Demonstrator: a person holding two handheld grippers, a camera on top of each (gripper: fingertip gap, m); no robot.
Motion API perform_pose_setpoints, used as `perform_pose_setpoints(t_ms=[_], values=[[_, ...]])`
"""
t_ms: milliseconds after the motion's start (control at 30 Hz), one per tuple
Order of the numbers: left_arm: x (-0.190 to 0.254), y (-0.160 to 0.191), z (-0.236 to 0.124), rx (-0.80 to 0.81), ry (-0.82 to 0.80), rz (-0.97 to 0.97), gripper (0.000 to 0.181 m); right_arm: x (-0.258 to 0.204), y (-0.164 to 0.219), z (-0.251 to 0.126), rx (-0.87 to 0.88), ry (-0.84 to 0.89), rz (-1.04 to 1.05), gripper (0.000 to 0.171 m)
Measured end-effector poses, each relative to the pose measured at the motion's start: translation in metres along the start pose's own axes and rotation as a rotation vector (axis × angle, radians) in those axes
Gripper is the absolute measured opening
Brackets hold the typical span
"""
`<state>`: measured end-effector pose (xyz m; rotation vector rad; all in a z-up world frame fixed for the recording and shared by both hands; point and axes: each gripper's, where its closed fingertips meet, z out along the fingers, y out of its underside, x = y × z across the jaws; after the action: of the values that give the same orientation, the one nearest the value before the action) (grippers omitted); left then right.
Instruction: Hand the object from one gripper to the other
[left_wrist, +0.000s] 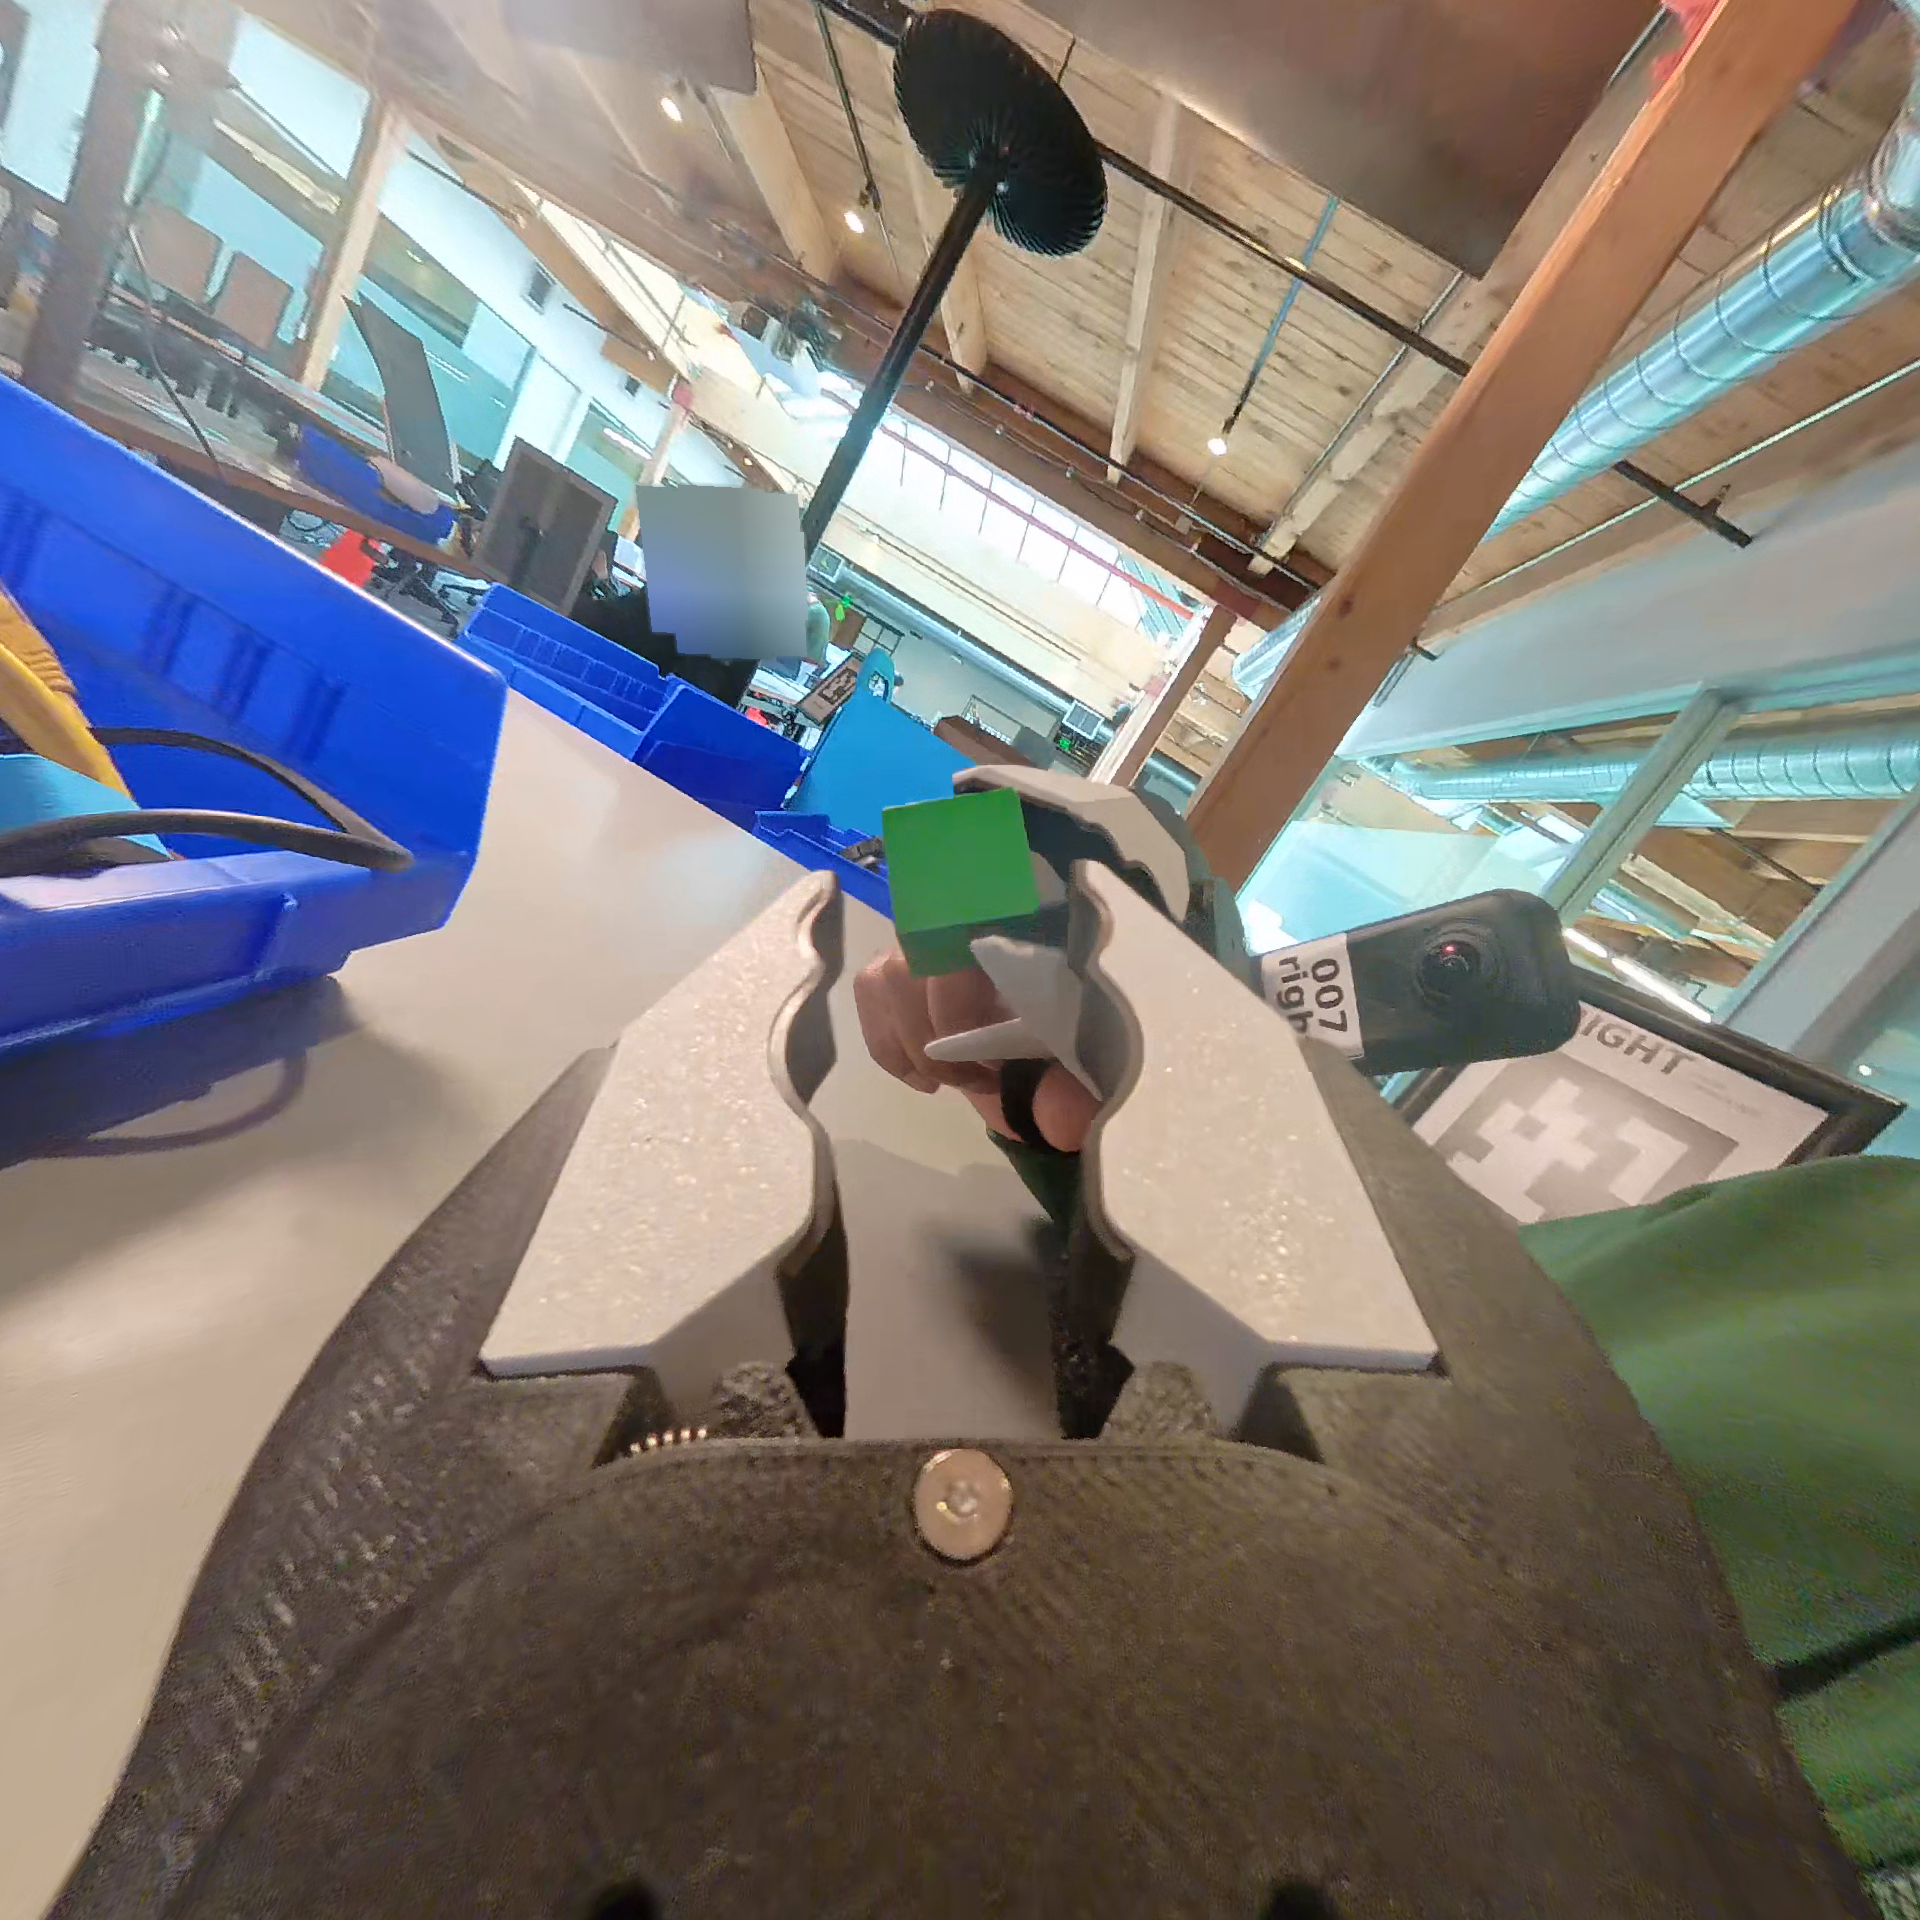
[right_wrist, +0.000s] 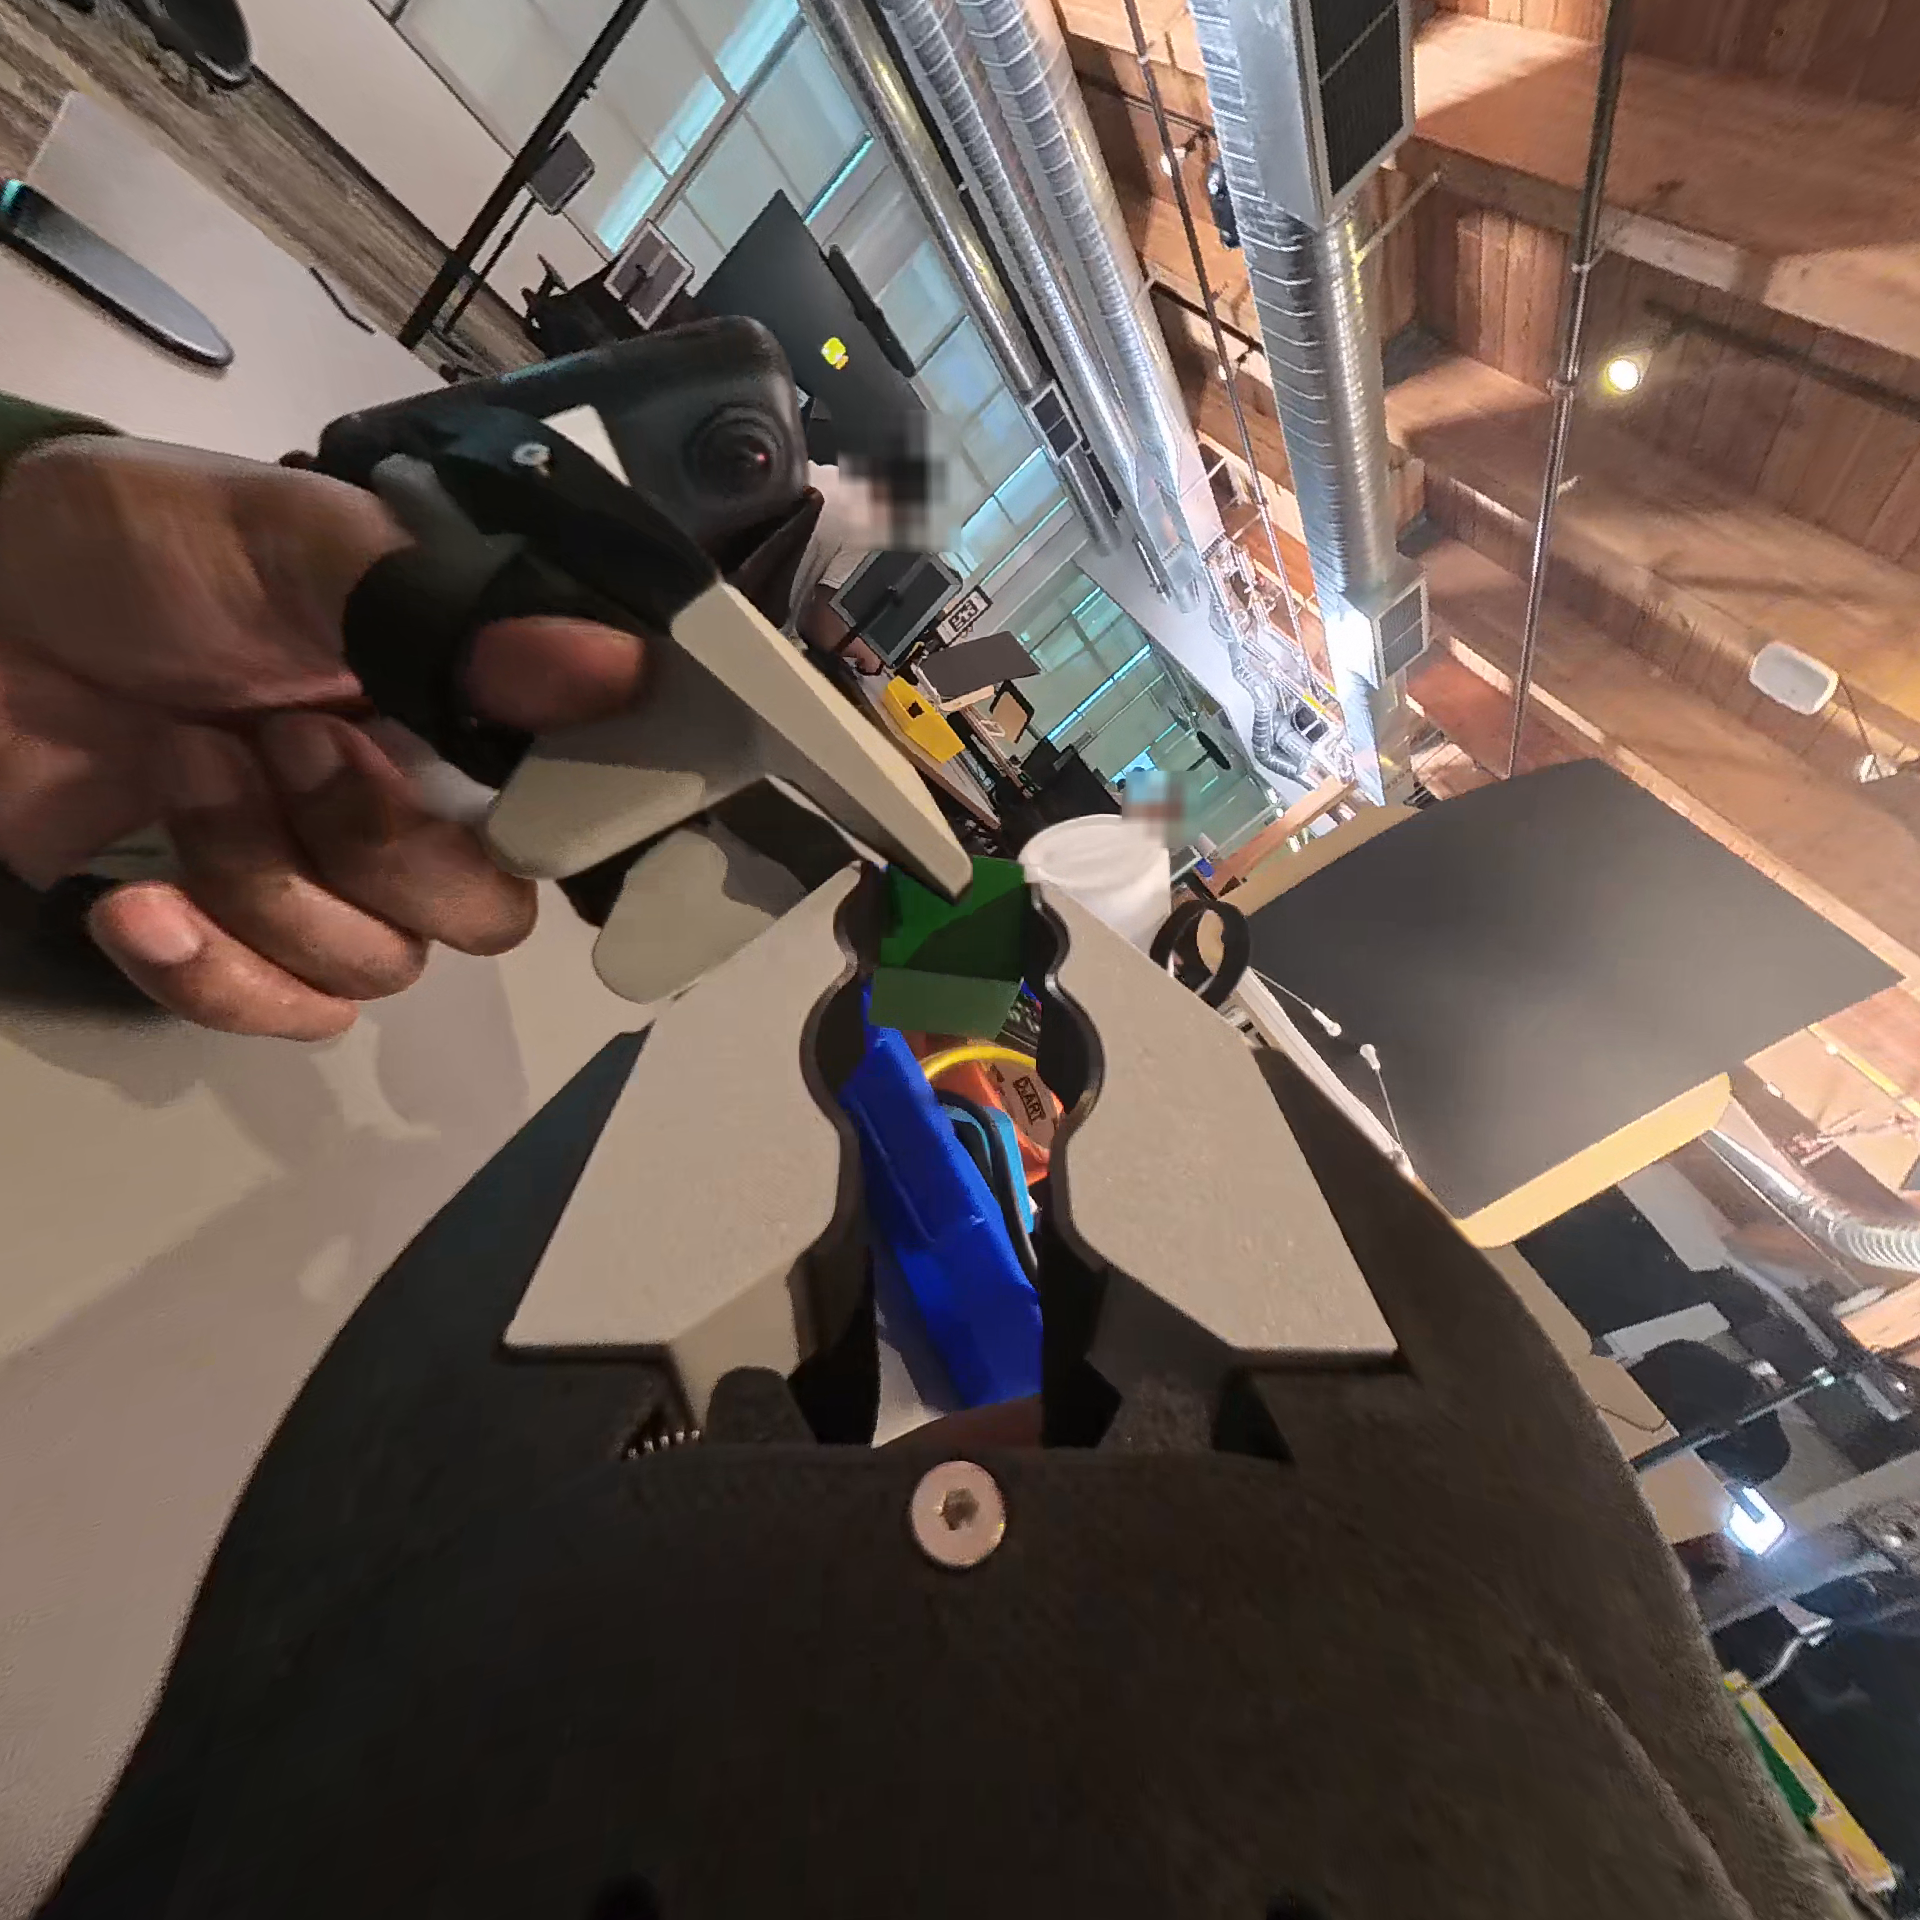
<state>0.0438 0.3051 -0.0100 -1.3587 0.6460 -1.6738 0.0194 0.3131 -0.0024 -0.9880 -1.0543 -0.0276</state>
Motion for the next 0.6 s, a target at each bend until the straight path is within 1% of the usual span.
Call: perform_pose_setpoints(t_ms=[33,67,133,233,400,467,533,600], values=[[0.002,0.000,0.000,0.000,0.009,0.009,0.033,-0.002,0.000,0.000,-0.001,-0.006,-0.008,0.029],[0.002,0.000,-0.001,0.006,0.008,0.016,0.029,-0.003,-0.001,0.001,0.001,-0.004,-0.014,0.028],[0.002,-0.002,-0.002,0.014,0.013,0.025,0.028,-0.002,-0.002,0.001,0.003,0.007,-0.009,0.029],[0.000,-0.011,-0.007,0.074,0.017,-0.001,0.028,0.003,-0.002,0.002,0.000,0.035,0.024,0.031],[-0.003,-0.033,-0.018,0.221,0.080,-0.147,0.028,0.004,-0.002,0.006,-0.017,0.065,0.047,0.031],[-0.003,-0.032,-0.017,0.218,0.096,-0.176,0.028,-0.001,-0.003,0.008,-0.019,0.058,0.035,0.033],[-0.001,-0.026,-0.014,0.187,0.097,-0.168,0.028,-0.003,-0.006,0.009,-0.008,0.066,0.019,0.040],[0.000,-0.023,-0.012,0.166,0.090,-0.149,0.028,-0.003,-0.006,0.009,-0.010,0.077,0.009,0.042]])
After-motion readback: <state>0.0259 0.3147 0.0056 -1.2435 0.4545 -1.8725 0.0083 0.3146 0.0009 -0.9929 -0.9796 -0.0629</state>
